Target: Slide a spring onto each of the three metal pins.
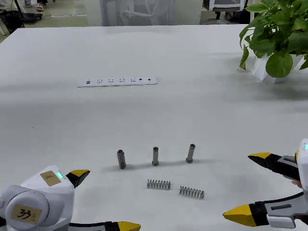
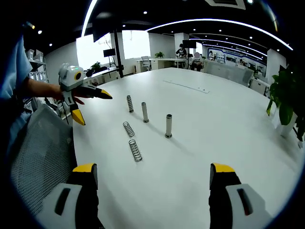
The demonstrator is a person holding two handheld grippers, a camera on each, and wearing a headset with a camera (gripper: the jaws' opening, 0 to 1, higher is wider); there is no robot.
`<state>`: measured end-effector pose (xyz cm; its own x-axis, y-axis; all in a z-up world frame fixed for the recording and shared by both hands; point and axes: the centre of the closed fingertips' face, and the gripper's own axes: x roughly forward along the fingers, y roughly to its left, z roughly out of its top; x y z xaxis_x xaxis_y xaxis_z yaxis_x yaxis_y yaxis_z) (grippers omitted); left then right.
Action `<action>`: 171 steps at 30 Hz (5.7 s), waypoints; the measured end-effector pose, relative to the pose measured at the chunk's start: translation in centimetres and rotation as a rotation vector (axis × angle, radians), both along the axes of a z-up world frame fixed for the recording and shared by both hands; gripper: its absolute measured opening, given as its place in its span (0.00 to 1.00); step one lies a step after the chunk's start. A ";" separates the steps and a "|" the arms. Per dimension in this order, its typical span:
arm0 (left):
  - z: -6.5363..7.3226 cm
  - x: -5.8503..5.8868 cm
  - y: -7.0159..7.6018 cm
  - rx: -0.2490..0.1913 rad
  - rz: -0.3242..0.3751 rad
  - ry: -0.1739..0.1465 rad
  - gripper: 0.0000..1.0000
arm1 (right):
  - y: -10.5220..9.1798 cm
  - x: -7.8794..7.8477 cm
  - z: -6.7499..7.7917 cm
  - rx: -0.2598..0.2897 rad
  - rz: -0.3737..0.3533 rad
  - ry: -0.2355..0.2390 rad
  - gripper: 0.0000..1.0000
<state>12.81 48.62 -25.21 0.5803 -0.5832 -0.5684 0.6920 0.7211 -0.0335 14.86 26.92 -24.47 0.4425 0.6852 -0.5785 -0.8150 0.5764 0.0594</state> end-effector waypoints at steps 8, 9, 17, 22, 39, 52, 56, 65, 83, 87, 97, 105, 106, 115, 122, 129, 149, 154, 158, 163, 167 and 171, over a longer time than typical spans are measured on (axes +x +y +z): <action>-0.4 0.4 -2.4 0.032 -0.105 -0.013 0.92 | -0.2 -0.9 -0.5 -0.001 -0.015 0.019 0.99; -0.5 0.6 -2.8 0.042 -0.127 -0.013 0.92 | -0.2 -1.0 -0.6 0.004 -0.020 0.021 0.99; -1.9 2.0 -5.1 0.081 -0.220 -0.008 0.77 | -1.1 -1.4 -1.1 0.007 -0.045 0.033 0.99; -2.5 3.0 -5.9 0.120 -0.268 -0.005 0.67 | -1.5 -1.7 -1.2 0.009 -0.058 0.040 0.99; -4.1 4.2 -7.2 0.176 -0.340 0.054 0.31 | -1.7 -2.8 -1.0 0.044 -0.087 0.043 0.98; -4.1 4.4 -7.2 0.169 -0.361 0.100 0.23 | -1.4 -2.9 -1.1 0.048 -0.087 0.053 0.99; -4.2 3.9 -7.2 0.196 -0.398 0.100 0.23 | -1.2 -3.1 -1.3 0.043 -0.082 0.061 0.99; -4.3 4.1 -7.3 0.271 -0.449 0.116 0.19 | -1.2 -3.5 -1.5 0.044 -0.086 0.067 0.99; -4.5 4.1 -7.1 0.386 -0.498 0.135 0.15 | -1.1 -3.7 -1.5 0.055 -0.095 0.069 0.99; -4.5 4.1 -7.1 0.393 -0.501 0.129 0.13 | -1.1 -3.8 -1.6 0.056 -0.095 0.072 0.99; -4.4 4.0 -6.9 0.360 -0.464 0.077 0.11 | -0.8 -3.8 -1.6 0.062 -0.097 0.075 0.98; -4.3 4.1 -6.7 0.303 -0.394 0.071 0.11 | -0.5 -3.9 -1.5 0.061 -0.089 0.076 0.98; -4.3 4.1 -6.7 0.278 -0.370 0.069 0.11 | -0.5 -3.8 -1.5 0.060 -0.089 0.077 0.98; -4.1 3.6 -6.6 0.157 -0.254 0.101 0.11 | -0.2 -3.5 -0.9 0.077 -0.090 0.071 0.97; -3.8 3.1 -6.4 0.114 -0.220 0.114 0.11 | 0.3 -3.3 -0.6 0.074 -0.074 0.068 0.97; -3.1 2.0 -6.8 0.070 -0.220 0.105 0.11 | 1.3 -3.3 -0.4 0.074 -0.035 0.079 0.96; 0.1 -0.7 -9.9 -0.060 -0.234 0.051 0.11 | 4.1 -2.0 2.2 0.080 0.109 0.078 0.78; 0.4 -1.0 -10.8 -0.085 -0.247 0.047 0.11 | 4.7 -2.2 2.3 0.066 0.147 0.101 0.70; 0.4 -1.4 -11.2 -0.095 -0.273 0.038 0.11 | 5.2 -2.5 2.3 0.060 0.184 0.122 0.62; 0.5 -1.9 -11.1 -0.097 -0.301 0.029 0.11 | 6.0 -3.1 2.3 0.062 0.225 0.143 0.52; 0.9 -2.1 -11.1 -0.107 -0.324 0.025 0.11 | 6.8 -3.6 2.6 0.061 0.294 0.129 0.40; 1.2 -2.3 -11.2 -0.116 -0.341 0.023 0.11 | 7.2 -3.6 2.8 0.077 0.318 0.127 0.31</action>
